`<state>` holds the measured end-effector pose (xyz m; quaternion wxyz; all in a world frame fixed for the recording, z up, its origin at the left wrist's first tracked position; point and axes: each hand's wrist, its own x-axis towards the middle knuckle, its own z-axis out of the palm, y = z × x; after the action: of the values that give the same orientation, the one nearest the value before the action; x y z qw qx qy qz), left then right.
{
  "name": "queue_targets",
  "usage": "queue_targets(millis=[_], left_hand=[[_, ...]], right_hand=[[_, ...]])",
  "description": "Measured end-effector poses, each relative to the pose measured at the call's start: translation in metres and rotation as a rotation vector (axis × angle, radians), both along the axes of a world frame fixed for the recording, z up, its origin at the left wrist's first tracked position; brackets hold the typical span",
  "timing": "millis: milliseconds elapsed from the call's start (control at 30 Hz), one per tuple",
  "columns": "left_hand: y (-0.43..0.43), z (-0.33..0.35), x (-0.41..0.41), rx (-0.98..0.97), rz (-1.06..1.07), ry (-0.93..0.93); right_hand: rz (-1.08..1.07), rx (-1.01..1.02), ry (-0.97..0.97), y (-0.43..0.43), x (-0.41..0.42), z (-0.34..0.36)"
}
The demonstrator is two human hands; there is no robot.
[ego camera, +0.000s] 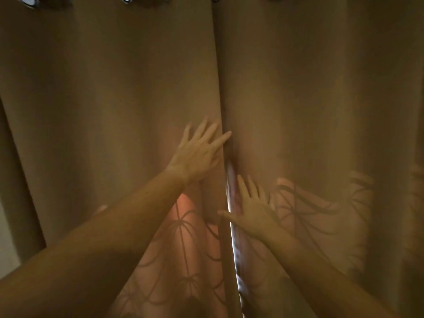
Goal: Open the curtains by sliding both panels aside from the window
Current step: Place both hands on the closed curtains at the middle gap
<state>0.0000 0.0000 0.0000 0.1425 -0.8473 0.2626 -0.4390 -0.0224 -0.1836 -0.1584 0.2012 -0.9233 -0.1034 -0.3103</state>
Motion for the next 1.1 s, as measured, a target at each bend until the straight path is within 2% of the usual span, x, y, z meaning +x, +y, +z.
queue_targets(millis=[100, 267, 667, 867, 1100], left_hand=[[-0.014, 0.0, 0.013, 0.066, 0.001, -0.071], [-0.021, 0.0, 0.032, 0.129, 0.069, -0.127], [-0.017, -0.012, 0.06, 0.137, 0.315, -0.076], [-0.015, -0.013, 0.07, 0.12, 0.346, -0.085], [-0.002, -0.01, 0.079, 0.139, 0.36, -0.112]], right_hand=[[0.006, -0.018, 0.097, 0.007, 0.011, -0.001], [0.028, -0.02, 0.097, 0.018, 0.045, -0.016], [0.117, 0.01, 0.133, 0.026, 0.078, -0.038], [0.122, -0.009, 0.11, 0.032, 0.092, -0.038], [0.136, -0.054, -0.008, 0.049, 0.105, -0.036]])
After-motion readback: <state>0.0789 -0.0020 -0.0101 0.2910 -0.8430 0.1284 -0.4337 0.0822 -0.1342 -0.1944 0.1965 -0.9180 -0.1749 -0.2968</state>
